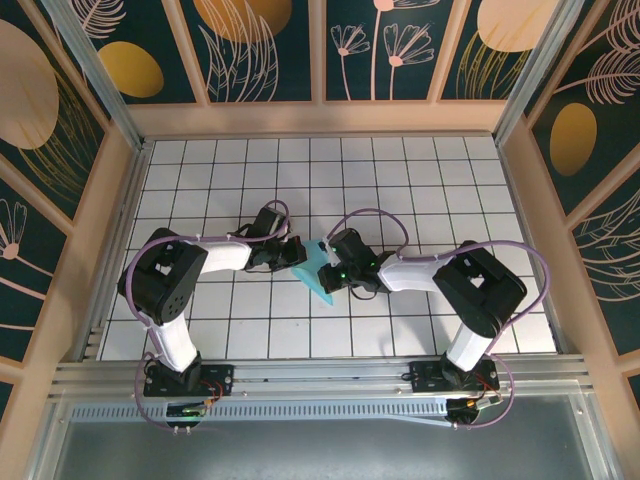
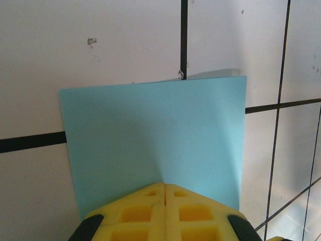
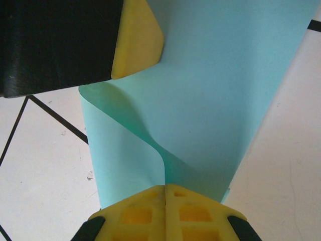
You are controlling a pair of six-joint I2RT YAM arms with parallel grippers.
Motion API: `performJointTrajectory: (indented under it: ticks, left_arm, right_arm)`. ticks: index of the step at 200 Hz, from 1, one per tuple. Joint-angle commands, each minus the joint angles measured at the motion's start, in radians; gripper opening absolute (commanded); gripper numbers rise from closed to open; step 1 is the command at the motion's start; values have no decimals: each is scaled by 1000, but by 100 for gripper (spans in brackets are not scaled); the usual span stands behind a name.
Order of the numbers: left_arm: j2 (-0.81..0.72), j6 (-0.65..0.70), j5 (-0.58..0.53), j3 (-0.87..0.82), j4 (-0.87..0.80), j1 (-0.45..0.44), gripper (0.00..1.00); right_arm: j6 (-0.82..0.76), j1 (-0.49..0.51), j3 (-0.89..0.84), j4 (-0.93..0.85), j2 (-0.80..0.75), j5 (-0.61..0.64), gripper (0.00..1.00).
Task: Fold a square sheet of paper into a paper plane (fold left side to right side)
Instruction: Third fold the triangle at the center of the table.
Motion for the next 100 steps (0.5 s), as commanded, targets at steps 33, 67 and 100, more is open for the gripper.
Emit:
performJointTrajectory:
  ticks: [33,67,100]
  left_arm:
    - [10,11,-35,4,-70,-5,3]
    - [-18,31,-71,68,-129,-3,9]
    - [-77,49,-101,118,-175,15,13]
  right_arm:
    - [7,-7,26,-37,51,4,0]
    - [10,-7,21,-68,70,-7,0]
    - [10,-7,16,-82,79,-11,0]
